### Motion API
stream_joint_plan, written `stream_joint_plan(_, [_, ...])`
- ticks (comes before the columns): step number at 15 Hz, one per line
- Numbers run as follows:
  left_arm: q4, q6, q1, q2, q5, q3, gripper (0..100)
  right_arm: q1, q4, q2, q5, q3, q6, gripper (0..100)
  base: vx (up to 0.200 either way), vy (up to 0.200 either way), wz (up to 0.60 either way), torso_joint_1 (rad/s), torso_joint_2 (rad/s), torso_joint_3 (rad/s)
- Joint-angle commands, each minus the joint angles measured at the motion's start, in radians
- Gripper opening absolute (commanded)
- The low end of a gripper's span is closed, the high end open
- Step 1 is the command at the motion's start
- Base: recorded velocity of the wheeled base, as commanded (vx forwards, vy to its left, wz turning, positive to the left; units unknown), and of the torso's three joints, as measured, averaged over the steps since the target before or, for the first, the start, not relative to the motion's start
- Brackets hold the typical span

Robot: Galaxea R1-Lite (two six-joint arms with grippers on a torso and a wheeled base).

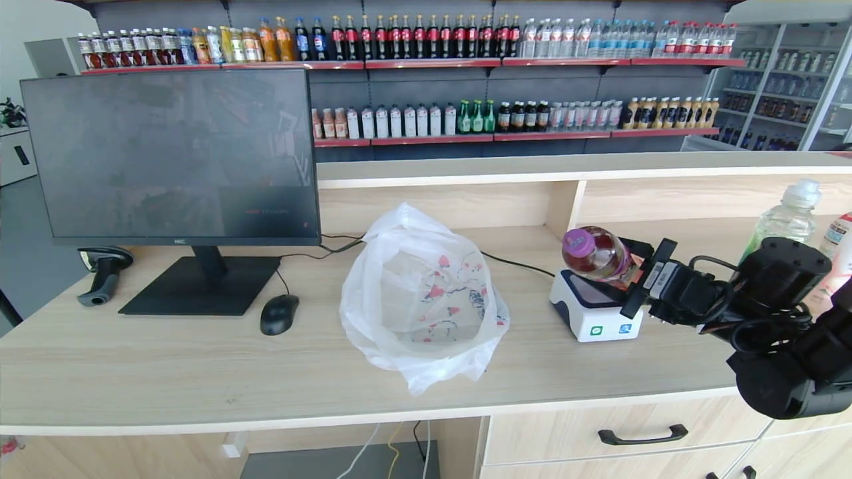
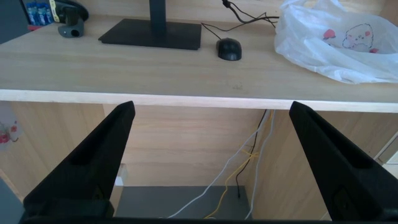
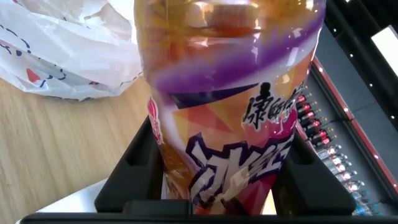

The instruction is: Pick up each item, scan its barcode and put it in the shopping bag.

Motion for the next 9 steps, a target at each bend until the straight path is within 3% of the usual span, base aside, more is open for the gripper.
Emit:
stream_joint_plan(1, [0.000, -0.001, 0.000, 0.000, 0.000, 0.000, 100, 0.001, 0.000, 0.002, 0.001, -0.001, 0.000, 0, 0.000, 0.000, 0.00, 0.000, 0.00, 0.000])
stream_joint_plan(9, [0.005, 0.001, 0.000, 0.000, 0.000, 0.000, 100, -0.010, 0.000, 0.012, 0.001, 0.001, 0.011, 0, 0.000, 0.000, 0.00, 0.000, 0.00, 0.000])
